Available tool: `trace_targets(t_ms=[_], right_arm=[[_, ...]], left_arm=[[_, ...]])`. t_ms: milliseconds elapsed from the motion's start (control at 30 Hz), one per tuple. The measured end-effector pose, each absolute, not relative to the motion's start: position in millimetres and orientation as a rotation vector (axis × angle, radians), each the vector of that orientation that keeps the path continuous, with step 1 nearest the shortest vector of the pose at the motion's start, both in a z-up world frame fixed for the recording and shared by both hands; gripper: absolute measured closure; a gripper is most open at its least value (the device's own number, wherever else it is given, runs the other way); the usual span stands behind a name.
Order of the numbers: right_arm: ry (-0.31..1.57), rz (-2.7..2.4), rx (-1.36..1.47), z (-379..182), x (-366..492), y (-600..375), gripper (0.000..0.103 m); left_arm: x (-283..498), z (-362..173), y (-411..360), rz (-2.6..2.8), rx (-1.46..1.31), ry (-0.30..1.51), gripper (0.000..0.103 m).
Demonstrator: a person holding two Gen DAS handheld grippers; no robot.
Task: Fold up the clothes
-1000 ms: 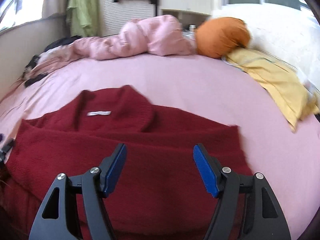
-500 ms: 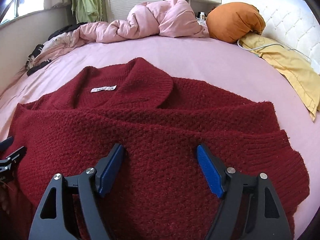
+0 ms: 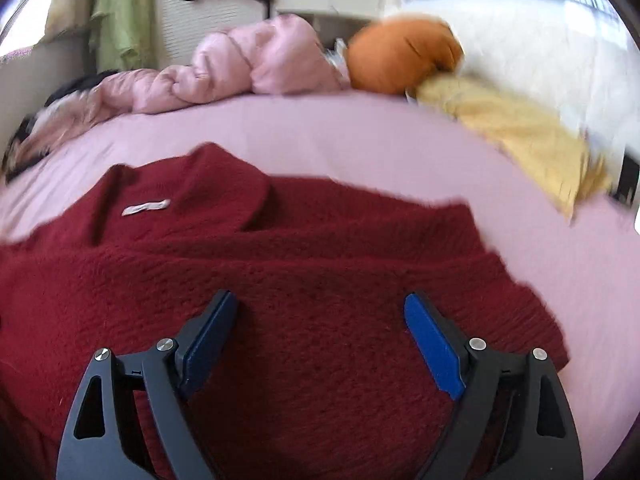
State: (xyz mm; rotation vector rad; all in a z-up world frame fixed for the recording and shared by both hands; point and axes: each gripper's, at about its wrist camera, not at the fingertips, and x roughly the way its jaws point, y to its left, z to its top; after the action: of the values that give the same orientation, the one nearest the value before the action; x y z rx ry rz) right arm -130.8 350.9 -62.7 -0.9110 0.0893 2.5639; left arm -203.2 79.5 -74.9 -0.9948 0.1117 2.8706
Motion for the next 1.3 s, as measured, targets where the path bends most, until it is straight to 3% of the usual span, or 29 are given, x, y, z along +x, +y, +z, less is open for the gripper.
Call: trace_targets(t_ms=[133,267,467,567,633,767,867,967,1133,1233,1300], right_arm=[[-0.131,2.714,-0.807,-54,-123,311,0.017],[-0.232,2.672,-1.087,-77,-160,301,0.016],[0.08,2.643,-0.773,-51,-116,344,0.015],[0.329,2.508,-0.823,-59,-114,384,0.015],[0.427,2.441,-0.923,-71,-123,402,0.015],[0.328,2.49,-0.903,-67,-125,385,0.015],[0.265,2.535,-0.89,-64,-127,372,0.015],[0.2,2.578,-0.875,-61,-129,359,0.015],[0.089,2.648,-0.848,-56,-132,338,0.014],[0.041,2.68,-0.833,-54,-133,329,0.014],[0.238,2.607,-0.847,-60,-126,358,0.014]], left_arm=[[-201,-78,108,2.745,-0.975,0.293,0.004],[-212,-85,114,2.7,-1.072,0.327,0.003],[-208,-70,63,2.853,-0.972,0.019,0.006],[-234,-93,42,2.801,-1.208,-0.173,0.003],[-232,-93,41,2.807,-1.197,-0.184,0.002],[-207,-74,68,2.878,-0.984,0.045,0.011],[-192,-66,96,2.819,-0.84,0.234,0.011],[-205,-87,126,2.653,-0.991,0.429,0.005],[-201,-80,106,2.705,-0.984,0.327,0.004],[-201,-67,68,2.847,-0.903,0.092,0.005],[-214,-76,38,2.887,-1.012,-0.12,0.005]])
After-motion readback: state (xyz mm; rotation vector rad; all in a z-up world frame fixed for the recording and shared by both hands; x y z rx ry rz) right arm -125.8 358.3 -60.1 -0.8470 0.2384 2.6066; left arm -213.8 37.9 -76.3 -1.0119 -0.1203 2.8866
